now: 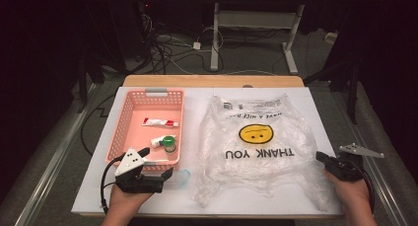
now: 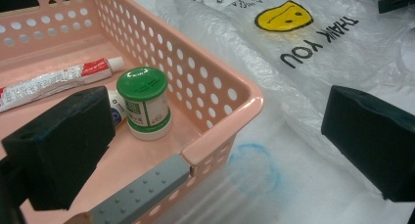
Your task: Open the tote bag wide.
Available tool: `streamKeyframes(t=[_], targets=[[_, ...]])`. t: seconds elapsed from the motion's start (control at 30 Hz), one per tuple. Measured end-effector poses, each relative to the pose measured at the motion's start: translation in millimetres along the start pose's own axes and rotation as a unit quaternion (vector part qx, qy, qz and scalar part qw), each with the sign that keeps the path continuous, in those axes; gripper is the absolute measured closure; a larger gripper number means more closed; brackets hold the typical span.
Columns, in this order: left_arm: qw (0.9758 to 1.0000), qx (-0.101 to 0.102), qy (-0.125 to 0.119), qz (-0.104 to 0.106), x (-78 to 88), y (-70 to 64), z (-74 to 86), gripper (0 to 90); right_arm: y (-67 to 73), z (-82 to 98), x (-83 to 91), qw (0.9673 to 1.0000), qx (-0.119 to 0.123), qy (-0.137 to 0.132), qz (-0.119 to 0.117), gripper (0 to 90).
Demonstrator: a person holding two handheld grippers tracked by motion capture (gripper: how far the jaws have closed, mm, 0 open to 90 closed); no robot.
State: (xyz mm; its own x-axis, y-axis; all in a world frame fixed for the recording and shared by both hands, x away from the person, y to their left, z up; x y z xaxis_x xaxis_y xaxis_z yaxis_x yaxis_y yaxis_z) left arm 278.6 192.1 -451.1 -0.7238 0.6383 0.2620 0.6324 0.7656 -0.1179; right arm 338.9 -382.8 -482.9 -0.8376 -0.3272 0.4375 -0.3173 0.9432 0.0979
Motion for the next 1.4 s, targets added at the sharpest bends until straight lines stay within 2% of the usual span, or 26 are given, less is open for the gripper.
streamKeyframes(t=[0.17,0.2,0.23,0.27,0.3,0.37,0.43,0.47,0.53,0.6,0.63,0.7,0.77,0.83,0.9,0.97,1.0,1.03,1.07,1.2,1.23,1.27,1.3,1.4], targets=[[1.0,0.0,0.001,0.004,-0.1,1.0,0.2,0.0,17.0,2.5,12.7,0.9999,0.007,-0.001,-0.012,90.0],[1.0,0.0,0.0,0.004,0.0,1.1,0.3,0.0,25.6,5.3,18.6,0.9998,0.012,0.0,-0.018,90.0],[1.0,0.0,0.0,0.004,0.2,1.3,0.3,0.0,25.6,5.3,18.6,0.9998,0.012,0.0,-0.018,90.0],[1.0,0.0,-0.001,0.005,0.4,1.3,0.3,0.0,35.2,8.4,25.7,0.9995,0.019,0.002,-0.025,90.0],[1.0,0.0,-0.001,0.006,0.5,1.3,0.3,0.0,35.2,8.4,25.7,0.9995,0.019,0.002,-0.025,90.0],[1.0,-0.001,-0.001,0.006,0.7,0.9,0.3,0.0,49.8,15.2,37.7,0.9987,0.034,-0.001,-0.037,90.0],[1.0,0.0,-0.001,0.007,0.5,0.4,0.3,0.0,54.7,17.5,41.9,0.9984,0.035,-0.001,-0.044,90.0],[1.0,0.0,-0.002,0.007,0.4,0.0,0.3,0.0,63.4,22.6,50.5,0.9979,0.037,-0.001,-0.054,90.0],[1.0,0.0,-0.003,0.005,0.3,-0.4,0.2,0.0,67.5,25.5,54.4,0.9975,0.036,0.001,-0.06,89.3],[1.0,0.001,-0.004,0.005,0.3,-0.4,0.0,0.0,73.6,30.2,60.7,0.9964,0.036,0.0,-0.077,75.4],[1.0,0.002,-0.005,0.005,0.2,-0.5,0.0,0.0,74.7,29.3,62.9,0.9959,0.044,-0.005,-0.079,69.8],[1.0,0.002,-0.004,0.004,-0.5,-0.9,0.2,0.0,73.6,19.6,66.4,0.9957,0.047,-0.025,-0.075,62.5],[1.0,0.0,-0.002,-0.003,-2.0,-1.8,0.1,0.0,69.9,7.0,67.0,0.9949,0.044,-0.05,-0.075,59.3],[1.0,-0.002,0.0,-0.004,-3.3,-2.6,-0.2,0.0,62.3,-10.8,55.5,0.994,0.046,-0.064,-0.075,55.7],[0.9999,0.01,0.007,0.0,-4.3,-2.2,-0.8,0.0,59.3,-16.0,49.0,0.9939,0.051,-0.066,-0.073,55.1],[0.9995,0.028,0.01,0.009,-4.8,-1.6,-1.2,0.0,51.8,-25.2,32.0,0.9938,0.056,-0.062,-0.073,52.4],[0.9995,0.028,0.01,0.007,-4.8,-1.9,-1.5,0.0,48.1,-29.0,22.1,0.9937,0.052,-0.059,-0.08,49.9],[0.9996,0.027,0.008,0.007,-4.6,-2.4,-2.0,0.0,41.9,-35.8,1.3,0.9941,0.059,-0.048,-0.078,47.9],[0.9996,0.026,0.008,0.006,-4.1,-2.4,-2.6,0.0,41.9,-35.8,1.3,0.9941,0.059,-0.048,-0.078,47.9],[0.9996,0.029,0.0,0.005,-2.3,-1.0,-3.1,0.0,31.0,-48.6,-37.6,0.9957,0.046,-0.038,-0.071,45.4],[0.9996,0.028,-0.001,0.003,-2.1,-0.9,-2.4,0.0,25.1,-54.8,-56.1,0.9965,0.046,-0.033,-0.062,43.8],[0.9996,0.029,-0.002,0.001,-2.0,-0.7,-1.7,0.0,21.3,-58.1,-64.5,0.997,0.039,-0.031,-0.059,42.7],[0.9996,0.029,-0.001,0.001,-1.9,-0.3,-1.1,0.0,21.3,-58.1,-64.5,0.997,0.039,-0.031,-0.059,42.7],[0.9996,0.028,-0.001,0.0,-1.9,0.4,-0.7,0.0,10.3,-70.0,-87.4,0.9983,0.028,-0.026,-0.045,39.5]])
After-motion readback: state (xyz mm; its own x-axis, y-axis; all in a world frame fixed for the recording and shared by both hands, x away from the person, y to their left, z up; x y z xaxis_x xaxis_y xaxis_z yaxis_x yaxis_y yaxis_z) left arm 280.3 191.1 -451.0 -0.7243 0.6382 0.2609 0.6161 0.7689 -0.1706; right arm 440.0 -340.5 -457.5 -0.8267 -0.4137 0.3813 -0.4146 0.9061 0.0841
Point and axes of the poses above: each handheld gripper's, and its own axes: x roughly backward along the jaws, z roughly out of its underside, y roughly to its left, the point moved 2 cm from there along -x, roughly forward along the jaws, and after that the axes turned 14 degrees about -y, right-handed, at the moved point
